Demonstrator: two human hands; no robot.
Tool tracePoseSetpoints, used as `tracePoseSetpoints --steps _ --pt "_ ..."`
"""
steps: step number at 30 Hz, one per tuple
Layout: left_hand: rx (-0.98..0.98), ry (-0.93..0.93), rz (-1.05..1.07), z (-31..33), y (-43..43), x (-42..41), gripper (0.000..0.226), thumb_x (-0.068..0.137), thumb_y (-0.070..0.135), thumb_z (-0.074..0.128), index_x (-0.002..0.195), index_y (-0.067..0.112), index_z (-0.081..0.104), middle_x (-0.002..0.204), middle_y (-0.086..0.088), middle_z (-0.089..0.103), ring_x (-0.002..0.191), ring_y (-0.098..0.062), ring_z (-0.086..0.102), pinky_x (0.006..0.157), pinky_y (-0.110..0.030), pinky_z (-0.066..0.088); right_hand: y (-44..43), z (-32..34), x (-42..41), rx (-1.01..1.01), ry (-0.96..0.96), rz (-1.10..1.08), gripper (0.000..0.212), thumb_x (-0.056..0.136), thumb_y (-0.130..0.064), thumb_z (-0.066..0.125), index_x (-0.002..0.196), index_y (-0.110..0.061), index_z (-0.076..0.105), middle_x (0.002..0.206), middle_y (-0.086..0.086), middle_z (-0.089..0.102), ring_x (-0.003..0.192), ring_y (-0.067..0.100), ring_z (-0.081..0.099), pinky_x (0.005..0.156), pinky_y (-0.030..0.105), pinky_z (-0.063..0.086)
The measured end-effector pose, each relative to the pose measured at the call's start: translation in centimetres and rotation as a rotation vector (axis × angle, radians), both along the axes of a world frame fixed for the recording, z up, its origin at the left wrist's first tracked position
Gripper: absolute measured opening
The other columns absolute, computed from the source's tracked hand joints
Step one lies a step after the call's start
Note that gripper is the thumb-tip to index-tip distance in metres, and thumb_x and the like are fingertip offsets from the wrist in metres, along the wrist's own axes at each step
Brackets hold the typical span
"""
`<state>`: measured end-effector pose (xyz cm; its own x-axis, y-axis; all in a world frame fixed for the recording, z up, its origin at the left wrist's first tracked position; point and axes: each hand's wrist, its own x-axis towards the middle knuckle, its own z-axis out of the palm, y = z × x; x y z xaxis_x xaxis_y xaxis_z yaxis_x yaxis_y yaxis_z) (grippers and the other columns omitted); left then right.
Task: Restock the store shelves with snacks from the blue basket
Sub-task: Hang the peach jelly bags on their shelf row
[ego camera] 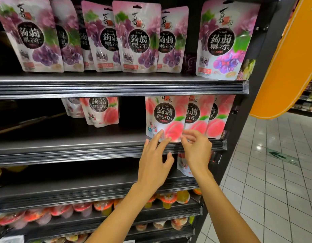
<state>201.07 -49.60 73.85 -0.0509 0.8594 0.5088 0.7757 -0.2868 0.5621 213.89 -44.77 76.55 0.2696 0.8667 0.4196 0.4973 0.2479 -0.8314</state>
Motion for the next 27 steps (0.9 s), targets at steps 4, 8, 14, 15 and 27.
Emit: tracePoseSetpoints --steps 4,8,14,15,27 --pt "-0.005 -0.008 -0.020 -0.2 0.0 -0.4 0.050 0.096 0.028 0.052 0.144 0.037 0.042 0.160 0.018 0.021 0.151 -0.015 0.013 0.117 -0.022 0.004 0.1 -0.6 0.1 0.023 0.035 0.027 0.018 0.089 -0.020 0.071 0.107 -0.019 0.073 0.088 -0.009 0.073 0.080 0.008 0.068 0.080 0.038 0.058" --pt "0.103 -0.101 -0.042 -0.6 -0.9 -0.9 0.043 0.095 0.021 0.053 0.136 0.031 0.052 0.150 0.017 0.038 0.140 0.006 0.026 0.124 -0.027 0.008 -0.4 -1.5 0.0 0.086 0.102 0.009 0.015 0.089 -0.023 0.070 0.104 -0.020 0.071 0.081 -0.018 0.067 0.067 0.005 0.064 0.075 0.035 0.057" --pt "0.150 -0.338 0.056 -4.6 -4.5 -3.4 0.027 0.092 0.004 0.054 0.113 0.017 0.065 0.114 0.007 0.063 0.114 -0.006 0.054 0.102 -0.021 0.040 -3.2 -5.5 -2.0 0.128 0.190 0.136 0.009 0.091 -0.020 0.067 0.099 -0.020 0.071 0.079 -0.016 0.066 0.068 0.001 0.060 0.066 0.014 0.048" --pt "0.121 -0.367 0.073 -5.8 -5.2 -4.0 0.025 0.092 0.002 0.053 0.109 0.016 0.066 0.109 0.006 0.064 0.109 -0.007 0.056 0.096 -0.017 0.041 -3.8 -6.4 -2.5 0.107 0.194 0.176 0.007 0.092 -0.020 0.066 0.097 -0.021 0.071 0.080 -0.015 0.067 0.070 0.000 0.060 0.066 0.012 0.047" --pt "-0.595 -0.832 0.299 -27.9 -17.6 -14.7 0.017 0.094 -0.008 0.052 0.097 -0.005 0.068 0.092 -0.008 0.066 0.080 -0.007 0.063 0.077 -0.018 0.050 -14.1 -28.1 -10.4 -0.586 0.069 0.346 0.016 0.097 -0.015 0.058 0.088 -0.017 0.071 0.082 0.011 0.073 0.078 0.029 0.068 0.072 0.040 0.054"
